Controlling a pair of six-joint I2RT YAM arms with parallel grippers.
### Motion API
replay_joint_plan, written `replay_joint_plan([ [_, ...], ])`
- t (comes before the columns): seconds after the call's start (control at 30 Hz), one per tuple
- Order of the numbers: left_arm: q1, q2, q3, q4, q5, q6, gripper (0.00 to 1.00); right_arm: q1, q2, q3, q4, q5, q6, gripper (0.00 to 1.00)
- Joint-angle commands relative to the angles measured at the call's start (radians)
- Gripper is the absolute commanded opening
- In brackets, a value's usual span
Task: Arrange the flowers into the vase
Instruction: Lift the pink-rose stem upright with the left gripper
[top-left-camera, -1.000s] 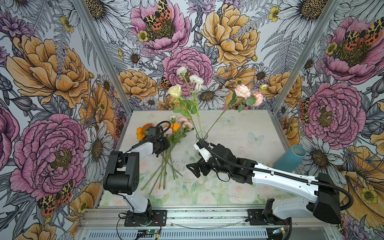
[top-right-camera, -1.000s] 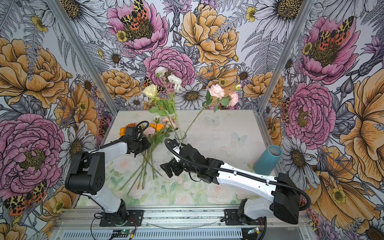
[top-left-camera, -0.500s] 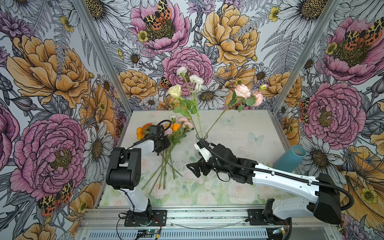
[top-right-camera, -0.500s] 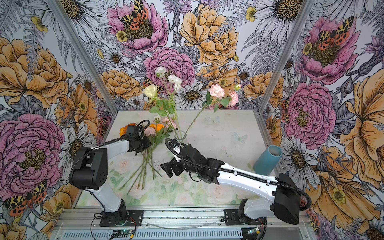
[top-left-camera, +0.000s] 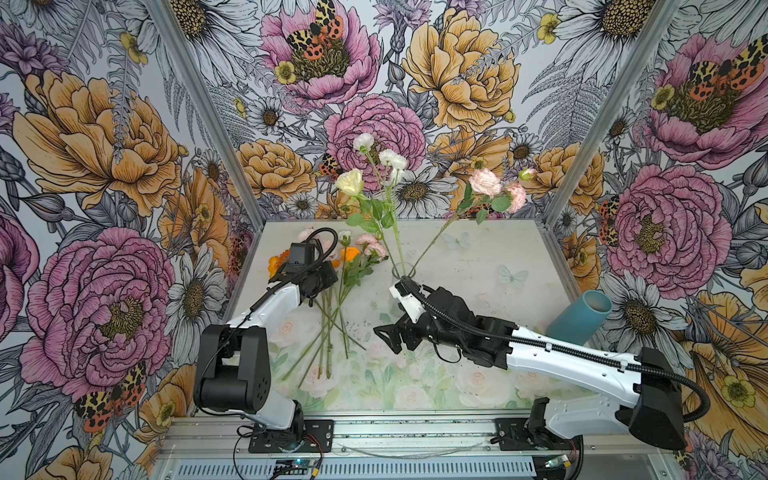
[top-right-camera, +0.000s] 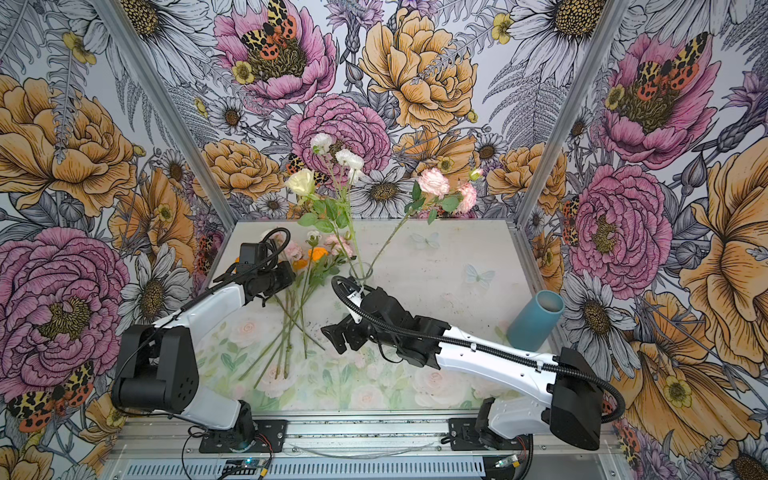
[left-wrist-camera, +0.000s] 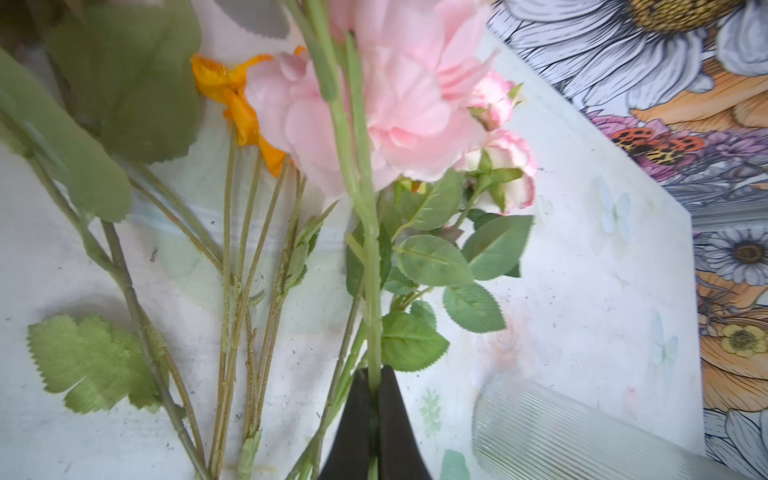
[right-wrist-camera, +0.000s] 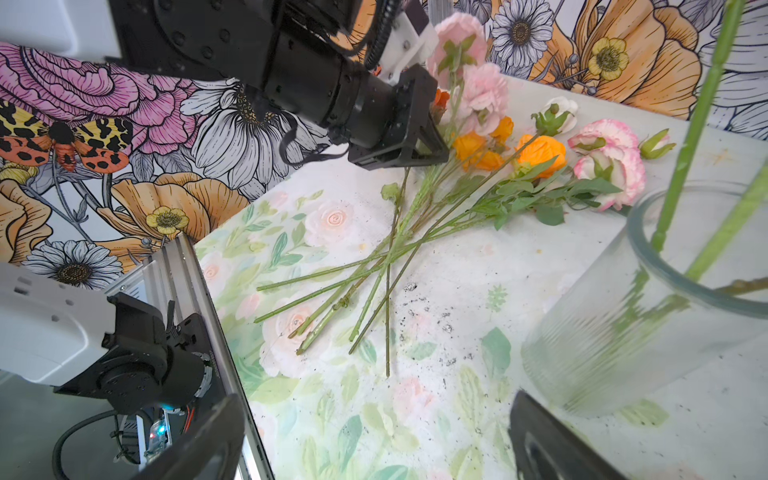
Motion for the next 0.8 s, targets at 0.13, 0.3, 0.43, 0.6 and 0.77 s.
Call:
replay_joint_plan([
  [0.13, -0.029, -0.170, 0.056, -0.063, -0.004, 0.065, 0.00, -0.009, 0.045, 0.077, 0.008, -0.003, -0.010, 0.99],
  [0.3, -0.097, -0.418, 0.014, -0.064, -0.100, 0.091, 0.00, -0.044, 0.037, 0.086, 0.009, -0.028, 0.000, 0.99],
  [0.43, -0.178, -0.650, -0.052, -0.046, -0.216, 0.069, 0.00, -0.095, -0.013, 0.072, 0.007, -0.064, -0.004, 1.00],
  [0.6, -0.370, -0.888, -0.178, 0.201, -0.348, 0.137, 0.00, -0.177, -0.108, 0.018, 0.007, -0.075, -0.006, 0.99],
  [0.77, -0.510, -0.856, -0.213, 0.504, -0.338, 0.336, 0.00, -0.270, -0.199, -0.042, 0.000, -0.116, 0.018, 1.00],
])
